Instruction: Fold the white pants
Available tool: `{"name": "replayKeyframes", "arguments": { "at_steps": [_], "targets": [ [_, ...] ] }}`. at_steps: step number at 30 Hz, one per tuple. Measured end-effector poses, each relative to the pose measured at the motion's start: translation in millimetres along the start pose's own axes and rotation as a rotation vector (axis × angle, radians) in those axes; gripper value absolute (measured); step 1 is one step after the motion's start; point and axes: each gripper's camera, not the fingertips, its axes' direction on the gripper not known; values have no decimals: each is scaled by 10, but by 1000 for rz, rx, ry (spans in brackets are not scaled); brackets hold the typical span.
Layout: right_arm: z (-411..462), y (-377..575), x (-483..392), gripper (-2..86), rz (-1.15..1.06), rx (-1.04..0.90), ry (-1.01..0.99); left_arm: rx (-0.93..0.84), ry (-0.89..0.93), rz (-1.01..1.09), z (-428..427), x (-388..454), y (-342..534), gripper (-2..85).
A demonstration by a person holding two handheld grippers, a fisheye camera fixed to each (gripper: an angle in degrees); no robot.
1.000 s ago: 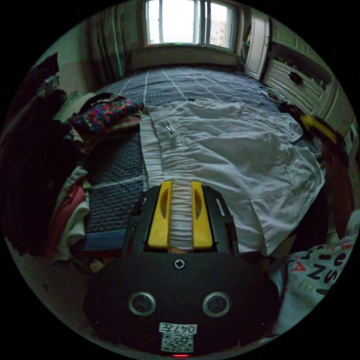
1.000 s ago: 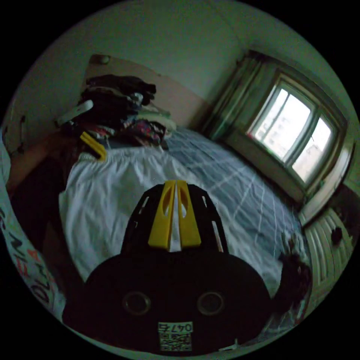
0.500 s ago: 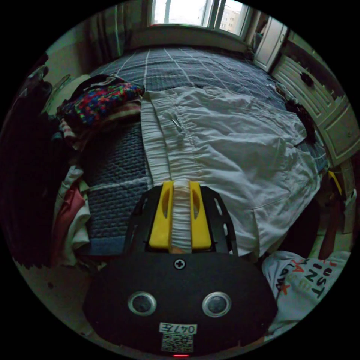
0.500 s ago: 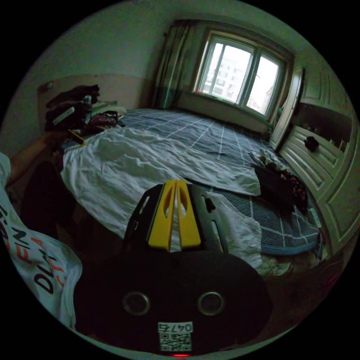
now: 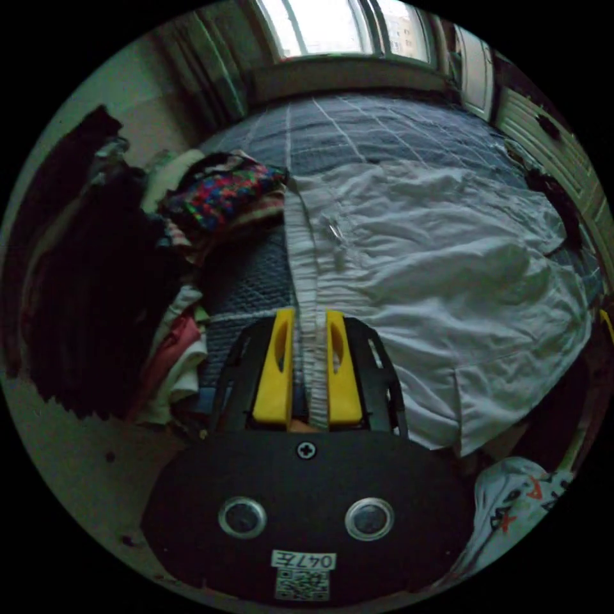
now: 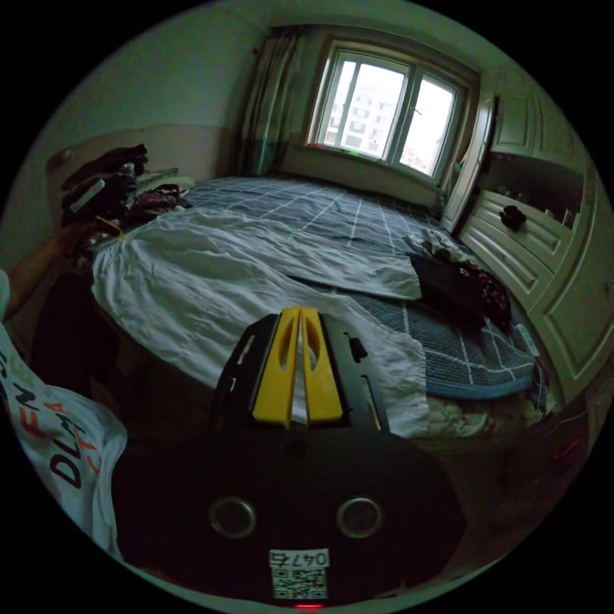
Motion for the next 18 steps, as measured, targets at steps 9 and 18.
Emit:
{"name": "replayKeyframes", "arguments": {
  "at_steps": [9,18],
  "targets": [
    [-557,906,1200,16,167,-107,281,140,-97,23,-487,124,556,126],
    [-909,1833,1877,57,242,-160,239,94,143,-82,-69,-238,1001,165]
  ]
}}
